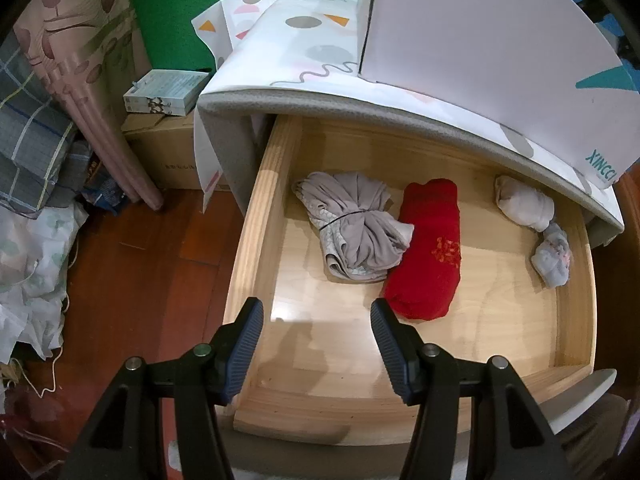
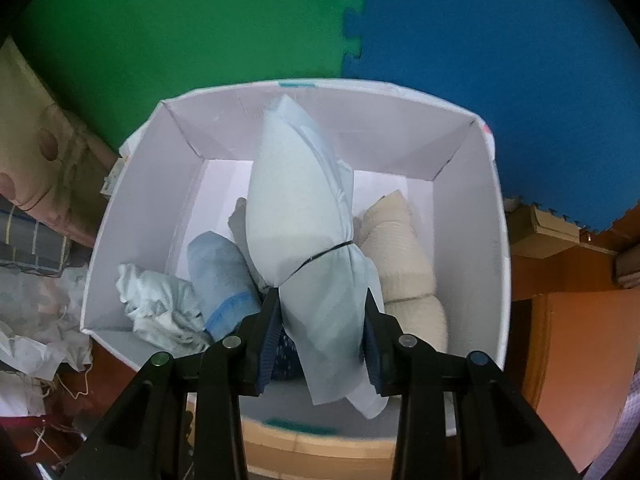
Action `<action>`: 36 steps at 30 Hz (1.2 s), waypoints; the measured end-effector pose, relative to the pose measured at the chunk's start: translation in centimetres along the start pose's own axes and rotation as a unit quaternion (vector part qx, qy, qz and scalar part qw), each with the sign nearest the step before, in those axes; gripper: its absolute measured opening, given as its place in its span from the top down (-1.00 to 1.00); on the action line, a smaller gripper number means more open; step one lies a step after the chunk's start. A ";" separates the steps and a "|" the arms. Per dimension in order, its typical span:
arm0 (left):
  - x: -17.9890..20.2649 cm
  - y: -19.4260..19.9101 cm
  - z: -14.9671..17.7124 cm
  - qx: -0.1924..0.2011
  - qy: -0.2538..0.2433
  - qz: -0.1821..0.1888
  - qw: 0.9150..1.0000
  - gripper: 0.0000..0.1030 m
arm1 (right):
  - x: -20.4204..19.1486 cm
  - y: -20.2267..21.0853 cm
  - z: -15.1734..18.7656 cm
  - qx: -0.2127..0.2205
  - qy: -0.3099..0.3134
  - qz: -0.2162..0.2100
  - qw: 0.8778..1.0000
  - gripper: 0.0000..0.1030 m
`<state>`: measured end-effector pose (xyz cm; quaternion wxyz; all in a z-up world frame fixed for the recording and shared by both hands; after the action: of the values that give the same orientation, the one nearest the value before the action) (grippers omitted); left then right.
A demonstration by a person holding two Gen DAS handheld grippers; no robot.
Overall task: Take underwear out of drawer
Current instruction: 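Carry the white rolled cloth into the white box and open the right gripper, then move the right gripper back over the open drawer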
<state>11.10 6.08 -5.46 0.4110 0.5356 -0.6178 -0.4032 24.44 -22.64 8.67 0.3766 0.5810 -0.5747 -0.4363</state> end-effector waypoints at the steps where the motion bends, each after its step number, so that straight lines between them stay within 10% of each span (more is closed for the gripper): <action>1: 0.0 0.0 0.0 0.000 0.001 0.001 1.000 -0.11 | 0.0 -0.4 0.0 -0.002 -0.002 -0.002 1.000 0.34; 13: 0.2 -0.3 -0.2 -0.004 0.003 0.001 1.000 -0.11 | 0.1 1.4 1.8 0.010 0.011 -0.020 1.000 0.14; 23: 0.3 -0.5 0.1 -0.011 -0.004 -0.011 1.000 -0.11 | 3.9 5.9 10.9 0.014 0.026 -0.030 0.999 0.07; 36: 0.2 -0.9 0.2 -0.017 -0.009 -0.016 1.000 -0.11 | 8.6 -5.3 20.7 -0.071 -0.023 -0.025 0.997 0.07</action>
<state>11.16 5.83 -6.35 0.4079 0.5347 -0.6062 -0.4245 6.46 -29.57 -3.93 0.3925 0.5567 -0.5366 -0.4982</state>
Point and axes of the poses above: each gripper's, at about its wrist camera, not at the fingertips, and y roughly against the way its jaws point, x to its right, z to its underside, the point moved 5 cm from there along -y, roughly the way its jaws point, and after that the axes turned 2 degrees about y, right-handed, at the moved point
